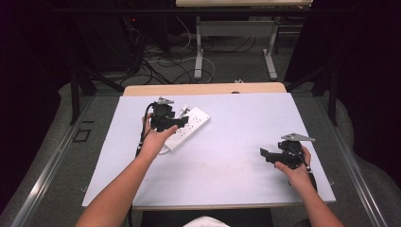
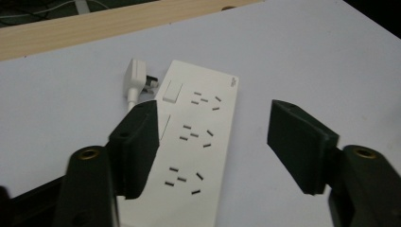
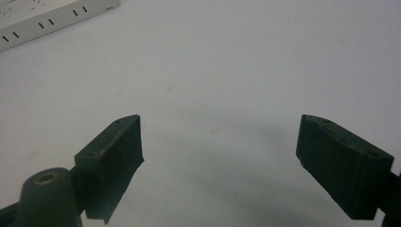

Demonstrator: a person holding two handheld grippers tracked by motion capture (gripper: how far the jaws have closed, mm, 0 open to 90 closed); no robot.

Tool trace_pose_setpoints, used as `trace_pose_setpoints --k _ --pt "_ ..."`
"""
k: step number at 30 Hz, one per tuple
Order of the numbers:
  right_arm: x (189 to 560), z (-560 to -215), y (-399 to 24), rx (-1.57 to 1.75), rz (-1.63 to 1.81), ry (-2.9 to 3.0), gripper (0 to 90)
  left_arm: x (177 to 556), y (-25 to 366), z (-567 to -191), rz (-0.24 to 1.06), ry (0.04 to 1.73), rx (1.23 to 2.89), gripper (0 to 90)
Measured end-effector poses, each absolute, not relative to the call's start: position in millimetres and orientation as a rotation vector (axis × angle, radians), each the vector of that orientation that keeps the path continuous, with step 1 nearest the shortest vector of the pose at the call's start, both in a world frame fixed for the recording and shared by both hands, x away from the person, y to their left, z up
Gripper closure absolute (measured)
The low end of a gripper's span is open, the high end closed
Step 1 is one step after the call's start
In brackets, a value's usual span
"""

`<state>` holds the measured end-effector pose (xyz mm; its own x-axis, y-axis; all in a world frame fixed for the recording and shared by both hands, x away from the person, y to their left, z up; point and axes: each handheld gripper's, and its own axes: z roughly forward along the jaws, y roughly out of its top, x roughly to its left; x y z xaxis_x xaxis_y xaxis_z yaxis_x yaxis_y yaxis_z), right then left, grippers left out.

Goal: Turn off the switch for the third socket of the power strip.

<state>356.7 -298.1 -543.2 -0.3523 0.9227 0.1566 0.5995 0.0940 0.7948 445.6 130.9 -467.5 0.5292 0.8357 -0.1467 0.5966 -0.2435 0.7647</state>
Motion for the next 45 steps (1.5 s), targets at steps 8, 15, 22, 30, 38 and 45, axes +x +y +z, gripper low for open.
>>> trace_pose_setpoints --k 8,15,22,30,38,45 --pt "356 -543 -297 1.504 1.146 1.991 14.8 422 157 -478 0.352 1.216 1.902 15.8" --pt "356 -543 -296 1.494 1.146 1.993 14.8 403 181 -487 0.362 1.242 1.883 2.2" --pt "356 -543 -295 1.502 1.146 1.996 14.8 385 201 -495 0.387 1.250 1.861 0.4" --pt "356 -543 -295 1.505 1.144 1.994 14.8 369 223 -505 0.418 1.260 1.828 0.4" --pt "356 -543 -295 1.506 1.143 1.992 14.8 357 242 -511 0.438 1.305 1.805 0.4" --pt "356 -543 -295 1.496 1.143 1.993 14.8 350 259 -515 0.471 1.346 1.787 0.4"
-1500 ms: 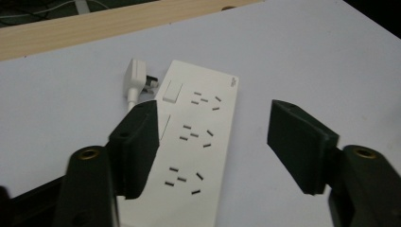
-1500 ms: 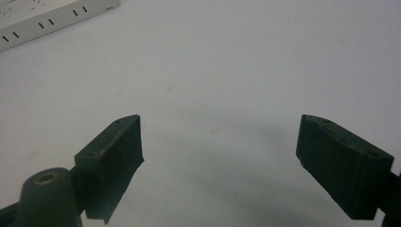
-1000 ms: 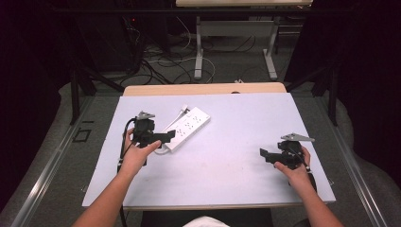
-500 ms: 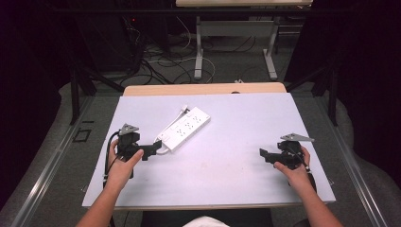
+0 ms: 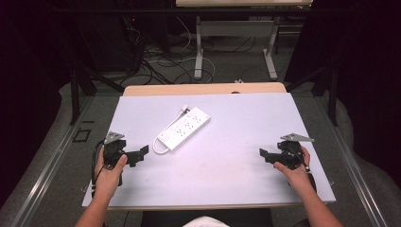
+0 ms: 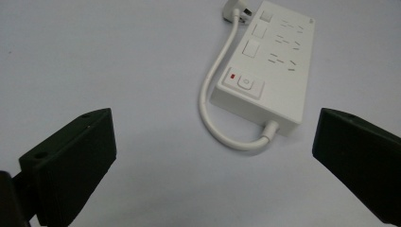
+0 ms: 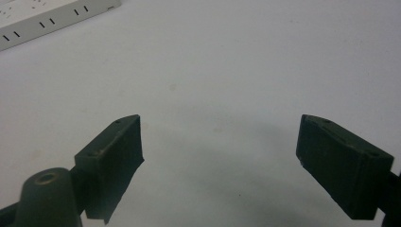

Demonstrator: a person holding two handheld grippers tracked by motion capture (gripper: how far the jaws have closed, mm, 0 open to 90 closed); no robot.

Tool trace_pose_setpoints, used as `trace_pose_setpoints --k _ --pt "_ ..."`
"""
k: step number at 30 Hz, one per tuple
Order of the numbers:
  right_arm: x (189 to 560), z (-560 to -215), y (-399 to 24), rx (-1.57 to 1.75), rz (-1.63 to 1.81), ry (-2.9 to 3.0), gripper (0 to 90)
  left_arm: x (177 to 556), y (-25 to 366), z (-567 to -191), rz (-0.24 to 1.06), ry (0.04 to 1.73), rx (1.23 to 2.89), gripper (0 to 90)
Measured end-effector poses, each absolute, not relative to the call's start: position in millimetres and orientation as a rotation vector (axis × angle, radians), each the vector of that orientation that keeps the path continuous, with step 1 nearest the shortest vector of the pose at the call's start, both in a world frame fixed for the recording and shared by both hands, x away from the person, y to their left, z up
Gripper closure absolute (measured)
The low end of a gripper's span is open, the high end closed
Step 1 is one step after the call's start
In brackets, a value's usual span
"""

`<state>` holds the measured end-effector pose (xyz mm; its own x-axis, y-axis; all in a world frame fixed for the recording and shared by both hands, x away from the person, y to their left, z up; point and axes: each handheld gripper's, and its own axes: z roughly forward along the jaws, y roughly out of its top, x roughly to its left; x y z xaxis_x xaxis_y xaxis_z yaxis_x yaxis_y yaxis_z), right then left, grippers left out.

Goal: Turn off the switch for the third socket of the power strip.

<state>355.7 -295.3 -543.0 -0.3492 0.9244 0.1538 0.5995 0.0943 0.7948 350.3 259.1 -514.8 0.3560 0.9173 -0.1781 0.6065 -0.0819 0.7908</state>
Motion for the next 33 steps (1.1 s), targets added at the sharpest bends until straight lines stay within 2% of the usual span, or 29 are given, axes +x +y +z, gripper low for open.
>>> trace_pose_setpoints --k 33 --pt "357 -545 -294 1.505 1.145 2.001 14.8 347 297 -555 0.526 1.498 1.710 0.5"
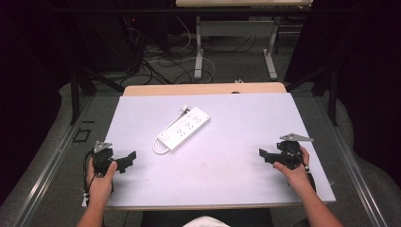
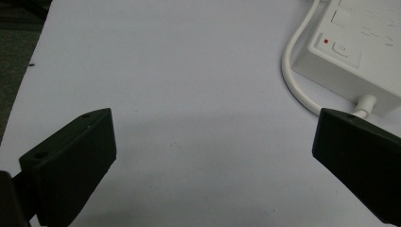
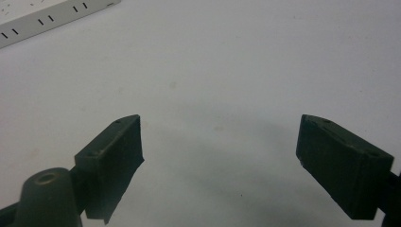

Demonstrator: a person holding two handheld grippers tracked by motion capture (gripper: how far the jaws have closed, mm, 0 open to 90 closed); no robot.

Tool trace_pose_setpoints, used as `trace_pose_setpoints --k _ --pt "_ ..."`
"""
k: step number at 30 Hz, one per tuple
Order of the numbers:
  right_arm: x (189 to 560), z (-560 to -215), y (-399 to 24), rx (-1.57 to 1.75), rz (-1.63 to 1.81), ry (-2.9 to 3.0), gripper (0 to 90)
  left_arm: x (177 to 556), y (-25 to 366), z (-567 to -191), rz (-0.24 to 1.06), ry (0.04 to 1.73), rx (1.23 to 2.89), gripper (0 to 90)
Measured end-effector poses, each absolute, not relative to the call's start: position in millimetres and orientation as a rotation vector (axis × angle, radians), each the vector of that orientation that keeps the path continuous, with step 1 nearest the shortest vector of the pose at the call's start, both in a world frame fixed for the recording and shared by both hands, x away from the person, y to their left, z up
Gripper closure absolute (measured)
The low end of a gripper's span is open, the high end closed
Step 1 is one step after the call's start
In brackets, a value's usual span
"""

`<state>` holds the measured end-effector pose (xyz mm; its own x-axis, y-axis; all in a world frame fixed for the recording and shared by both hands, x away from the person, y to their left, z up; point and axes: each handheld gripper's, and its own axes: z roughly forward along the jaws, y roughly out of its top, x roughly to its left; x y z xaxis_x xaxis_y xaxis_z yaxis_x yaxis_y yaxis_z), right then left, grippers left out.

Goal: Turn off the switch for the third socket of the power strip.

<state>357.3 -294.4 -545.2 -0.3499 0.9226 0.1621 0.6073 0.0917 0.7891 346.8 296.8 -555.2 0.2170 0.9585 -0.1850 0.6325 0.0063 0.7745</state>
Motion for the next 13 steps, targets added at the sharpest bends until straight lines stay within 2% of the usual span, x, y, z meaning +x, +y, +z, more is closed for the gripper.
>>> trace_pose_setpoints --k 13 --pt "357.8 -546.1 -294.0 1.515 1.138 2.006 14.8 346.9 295.9 -557.5 0.526 1.504 1.726 0.4"
